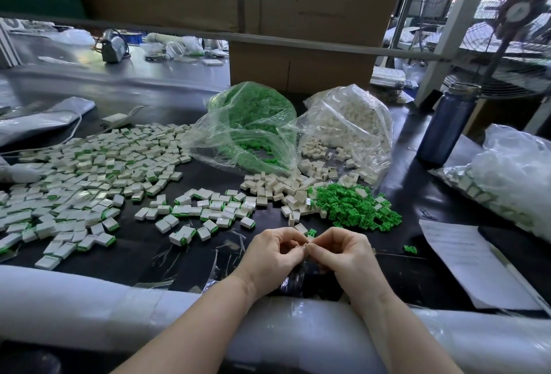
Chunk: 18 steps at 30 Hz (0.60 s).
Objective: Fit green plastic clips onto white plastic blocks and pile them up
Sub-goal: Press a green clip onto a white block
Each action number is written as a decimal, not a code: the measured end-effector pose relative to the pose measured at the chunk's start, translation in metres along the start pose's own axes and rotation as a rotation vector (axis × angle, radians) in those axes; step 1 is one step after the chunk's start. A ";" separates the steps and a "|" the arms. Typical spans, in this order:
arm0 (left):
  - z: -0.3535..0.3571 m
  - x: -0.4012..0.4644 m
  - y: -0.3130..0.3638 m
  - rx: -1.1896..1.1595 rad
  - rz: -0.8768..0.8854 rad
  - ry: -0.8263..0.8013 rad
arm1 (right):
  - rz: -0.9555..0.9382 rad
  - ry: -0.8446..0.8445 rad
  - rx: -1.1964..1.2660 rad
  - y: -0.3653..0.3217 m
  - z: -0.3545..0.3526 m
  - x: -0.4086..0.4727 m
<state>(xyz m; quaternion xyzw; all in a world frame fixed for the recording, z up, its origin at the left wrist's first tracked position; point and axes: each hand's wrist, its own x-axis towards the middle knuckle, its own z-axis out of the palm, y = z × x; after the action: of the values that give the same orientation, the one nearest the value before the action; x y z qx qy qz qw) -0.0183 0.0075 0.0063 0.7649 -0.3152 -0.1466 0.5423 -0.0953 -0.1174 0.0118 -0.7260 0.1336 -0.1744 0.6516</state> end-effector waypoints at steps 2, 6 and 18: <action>0.000 0.000 -0.001 0.019 0.002 0.004 | -0.006 -0.017 0.016 0.000 0.000 -0.001; -0.001 -0.001 -0.001 -0.028 -0.007 -0.009 | -0.016 -0.030 0.047 0.000 -0.001 -0.001; 0.000 -0.002 0.005 -0.041 0.085 -0.053 | 0.031 -0.224 0.008 0.000 0.003 0.003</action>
<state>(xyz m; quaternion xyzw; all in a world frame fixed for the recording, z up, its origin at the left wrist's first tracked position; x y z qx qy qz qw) -0.0216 0.0081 0.0109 0.7354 -0.3586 -0.1503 0.5550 -0.0916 -0.1159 0.0120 -0.7362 0.0706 -0.0824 0.6680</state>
